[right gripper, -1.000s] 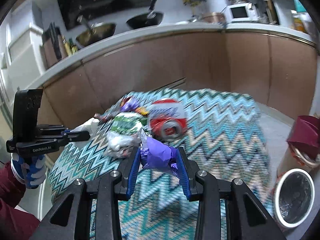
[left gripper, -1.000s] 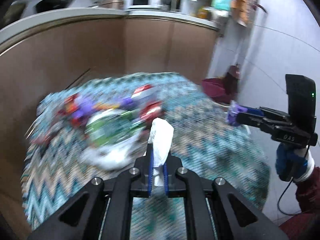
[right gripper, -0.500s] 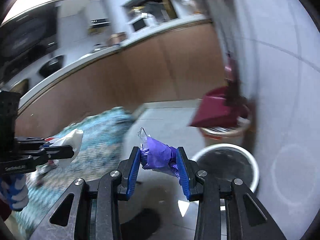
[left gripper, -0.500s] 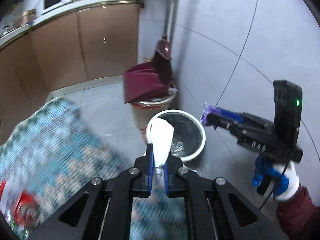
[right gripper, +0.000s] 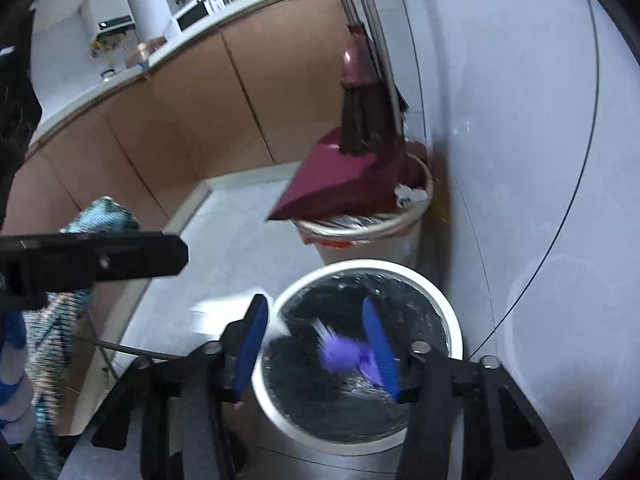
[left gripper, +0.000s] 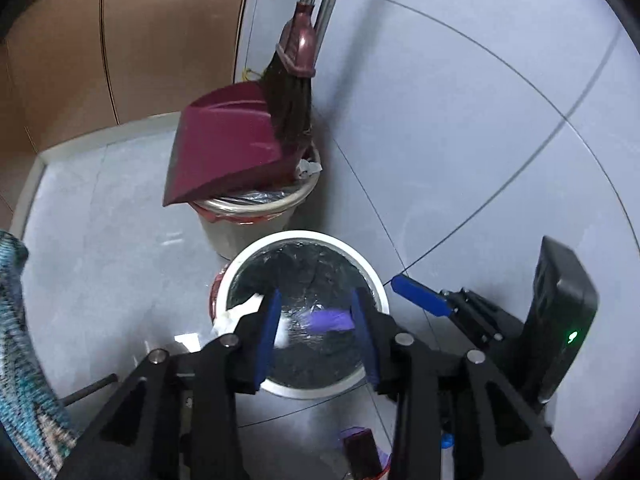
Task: Collect trash
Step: 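Carry both items to the bin and open both grippers above it, then return both tools from the bin to the blanket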
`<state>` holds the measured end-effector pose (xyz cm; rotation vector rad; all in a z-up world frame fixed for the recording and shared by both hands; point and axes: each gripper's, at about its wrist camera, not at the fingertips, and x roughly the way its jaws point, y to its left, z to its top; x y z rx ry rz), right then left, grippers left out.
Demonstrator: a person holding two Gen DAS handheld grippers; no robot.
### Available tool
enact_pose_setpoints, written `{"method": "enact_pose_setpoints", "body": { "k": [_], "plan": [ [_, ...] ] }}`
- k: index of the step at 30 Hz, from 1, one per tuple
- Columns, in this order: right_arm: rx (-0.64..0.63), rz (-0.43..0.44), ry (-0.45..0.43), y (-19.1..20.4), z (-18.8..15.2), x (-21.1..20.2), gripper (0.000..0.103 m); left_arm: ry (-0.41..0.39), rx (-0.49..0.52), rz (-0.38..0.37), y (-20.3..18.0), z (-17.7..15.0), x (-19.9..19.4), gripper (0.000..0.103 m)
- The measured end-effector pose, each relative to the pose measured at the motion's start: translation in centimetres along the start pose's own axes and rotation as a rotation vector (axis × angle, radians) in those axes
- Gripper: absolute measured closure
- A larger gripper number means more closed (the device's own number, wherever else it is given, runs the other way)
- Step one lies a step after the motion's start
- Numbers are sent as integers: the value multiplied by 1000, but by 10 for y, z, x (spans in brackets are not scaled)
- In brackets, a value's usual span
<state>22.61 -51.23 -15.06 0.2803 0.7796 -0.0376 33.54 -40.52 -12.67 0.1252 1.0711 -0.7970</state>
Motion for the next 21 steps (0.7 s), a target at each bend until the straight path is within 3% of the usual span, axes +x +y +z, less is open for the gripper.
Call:
{"method": "enact_pose_setpoints", "body": {
  "k": [4,10,17,21],
  "plan": [
    [20,-31,16,-7,-6,5,46,-32,-16,-14,3,-4,-6,67],
    [14,-41,-12,14,-9,-20,37,-146,-25,24,3,-28,-63,67],
    [-43,-24,-128,69,-9,-100,28,-255,-7,92,-5,-70,-153,67],
    [-101,-7,-193,111,-12,-150,16,-334,11,152,-13,-102,-207,67]
  ]
}}
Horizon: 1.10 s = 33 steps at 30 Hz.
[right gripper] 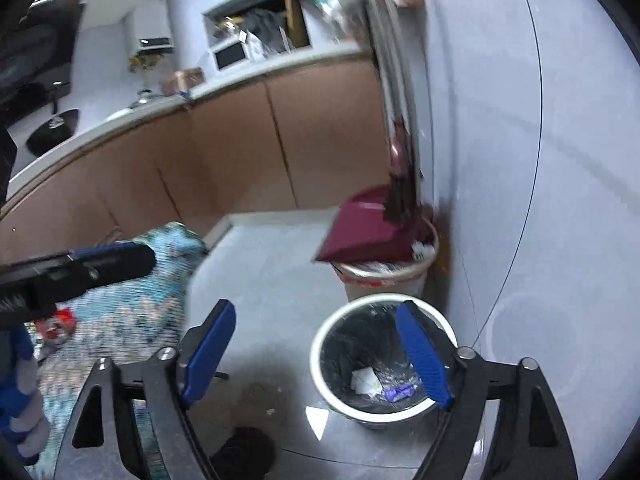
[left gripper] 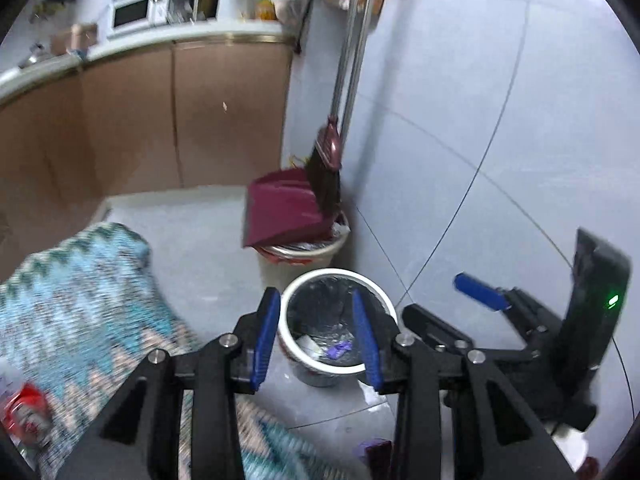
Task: Collect trash
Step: 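Return both tools from the bin to the blanket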
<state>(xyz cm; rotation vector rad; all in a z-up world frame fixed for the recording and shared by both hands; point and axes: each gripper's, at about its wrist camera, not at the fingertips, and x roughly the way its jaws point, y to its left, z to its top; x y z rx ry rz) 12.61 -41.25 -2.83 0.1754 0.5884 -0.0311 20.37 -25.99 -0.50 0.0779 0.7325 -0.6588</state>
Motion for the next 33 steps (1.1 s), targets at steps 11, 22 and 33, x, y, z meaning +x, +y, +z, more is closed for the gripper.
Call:
{"method": "enact_pose_setpoints", "body": {
  "k": [11,22,33],
  "plan": [
    [-92,106,-114,96,8,-94,0,-190,23,211,24,-57,-151,47],
    [-193,188,-159,169,3,-127,0,-267,-55,401,76,-107,-230,47],
    [-265,281,-112,228,-6,-115,0,-278,-105,544,118,-132,-261,47]
  ]
}}
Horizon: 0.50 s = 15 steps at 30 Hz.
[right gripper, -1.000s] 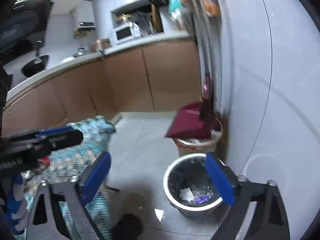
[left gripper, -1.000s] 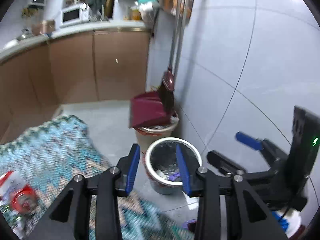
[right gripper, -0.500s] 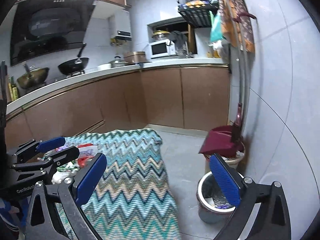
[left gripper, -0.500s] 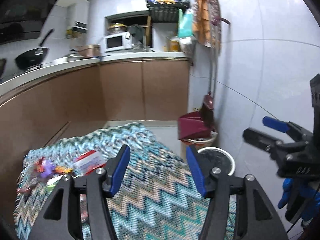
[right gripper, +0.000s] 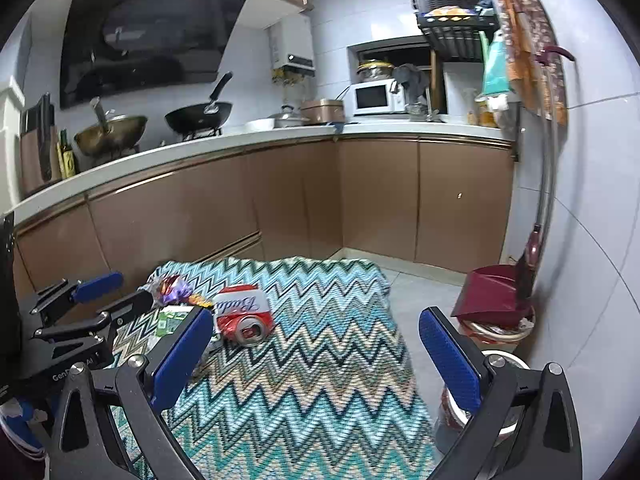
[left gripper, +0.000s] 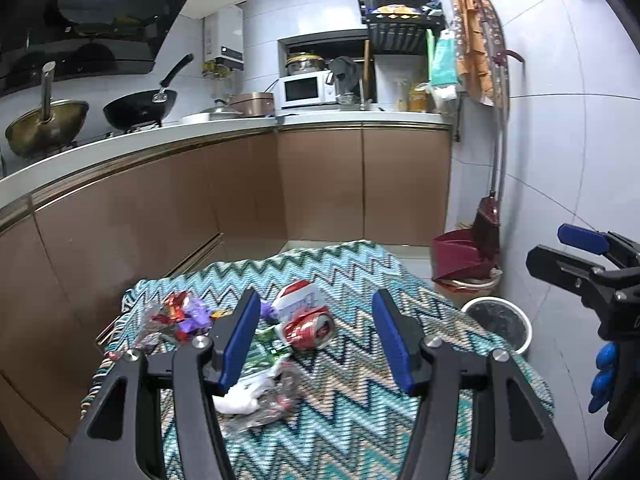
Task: Collect trash
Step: 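Return both tools from the bin to the blanket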
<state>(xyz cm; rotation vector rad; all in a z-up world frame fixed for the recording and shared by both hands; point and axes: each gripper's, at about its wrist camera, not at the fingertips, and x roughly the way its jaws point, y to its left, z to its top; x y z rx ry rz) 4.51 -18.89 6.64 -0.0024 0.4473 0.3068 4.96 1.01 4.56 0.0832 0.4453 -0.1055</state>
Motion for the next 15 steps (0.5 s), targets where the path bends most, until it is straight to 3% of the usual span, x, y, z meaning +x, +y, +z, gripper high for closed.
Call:
{"method": "enact_pose_setpoints", "body": {
  "k": [15],
  "plan": [
    [-63,114,131,55,-10,57,0,93,-76,75,69,-29,34,47]
  ]
}}
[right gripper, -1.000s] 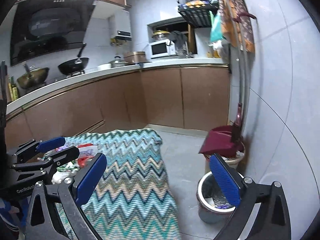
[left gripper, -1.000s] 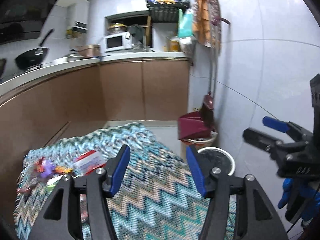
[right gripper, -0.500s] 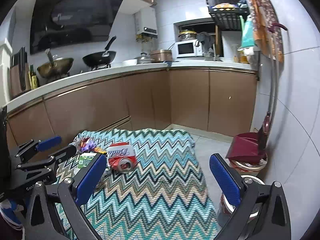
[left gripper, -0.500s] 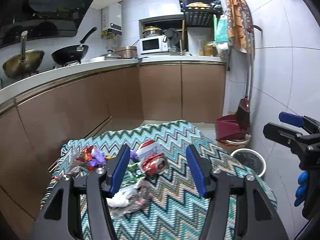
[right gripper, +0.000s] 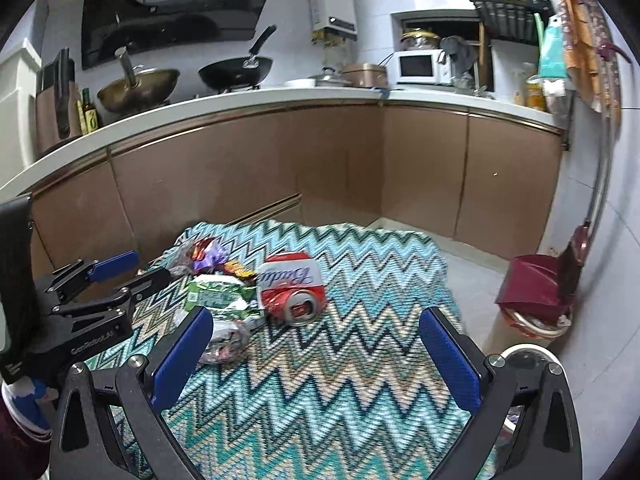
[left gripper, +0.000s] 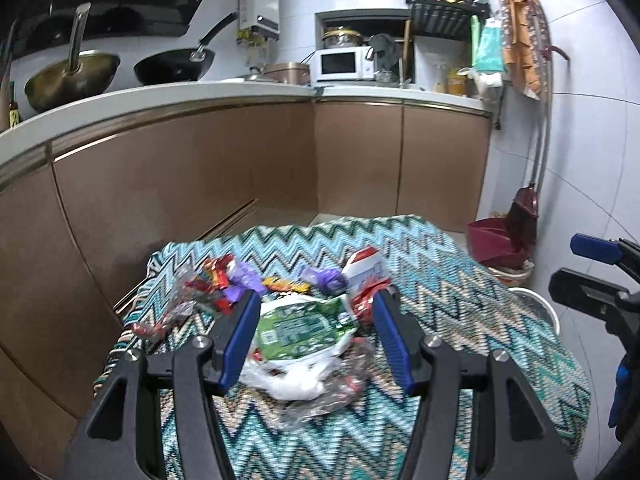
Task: Collect trash
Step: 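Return both tools from the bin to the blanket, then grasp the green snack wrapper with the left gripper while the right gripper grasps a plastic bag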
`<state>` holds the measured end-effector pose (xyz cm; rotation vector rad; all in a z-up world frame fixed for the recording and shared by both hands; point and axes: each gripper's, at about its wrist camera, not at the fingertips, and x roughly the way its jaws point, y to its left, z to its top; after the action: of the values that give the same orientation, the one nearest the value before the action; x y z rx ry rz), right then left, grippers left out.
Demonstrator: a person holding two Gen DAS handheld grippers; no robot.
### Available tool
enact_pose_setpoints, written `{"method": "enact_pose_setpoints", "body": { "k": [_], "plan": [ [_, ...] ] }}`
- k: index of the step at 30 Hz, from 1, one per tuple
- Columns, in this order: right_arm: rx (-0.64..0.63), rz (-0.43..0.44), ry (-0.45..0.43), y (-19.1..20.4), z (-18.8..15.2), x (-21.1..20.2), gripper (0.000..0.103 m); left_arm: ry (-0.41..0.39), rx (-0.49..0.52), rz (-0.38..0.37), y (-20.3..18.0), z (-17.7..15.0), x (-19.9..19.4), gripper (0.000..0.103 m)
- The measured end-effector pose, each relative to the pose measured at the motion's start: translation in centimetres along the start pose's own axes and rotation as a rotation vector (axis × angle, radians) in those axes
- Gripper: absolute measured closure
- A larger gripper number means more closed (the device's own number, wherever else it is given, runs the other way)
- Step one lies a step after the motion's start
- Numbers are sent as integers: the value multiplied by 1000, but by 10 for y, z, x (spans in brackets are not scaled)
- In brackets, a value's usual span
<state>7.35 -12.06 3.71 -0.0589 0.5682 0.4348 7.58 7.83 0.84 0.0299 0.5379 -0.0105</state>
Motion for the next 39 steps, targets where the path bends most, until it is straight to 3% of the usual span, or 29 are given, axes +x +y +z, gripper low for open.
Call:
{"method": "enact_pose_setpoints", "body": {
  "k": [25,30,35,39],
  "plan": [
    [-51,213,217,44,-21,112,0,184,-83,92,78,-34,83,47],
    [-40,252,260,47,-26,129,5,232,-112,37,85,-40,99,47],
    [-42,305,302,51,-33,142,13,281,-175,-100,96,-44,113,47],
    [-41,337,333,55,-39,154,16,288,-199,-153,102,-46,115,48]
  ]
}}
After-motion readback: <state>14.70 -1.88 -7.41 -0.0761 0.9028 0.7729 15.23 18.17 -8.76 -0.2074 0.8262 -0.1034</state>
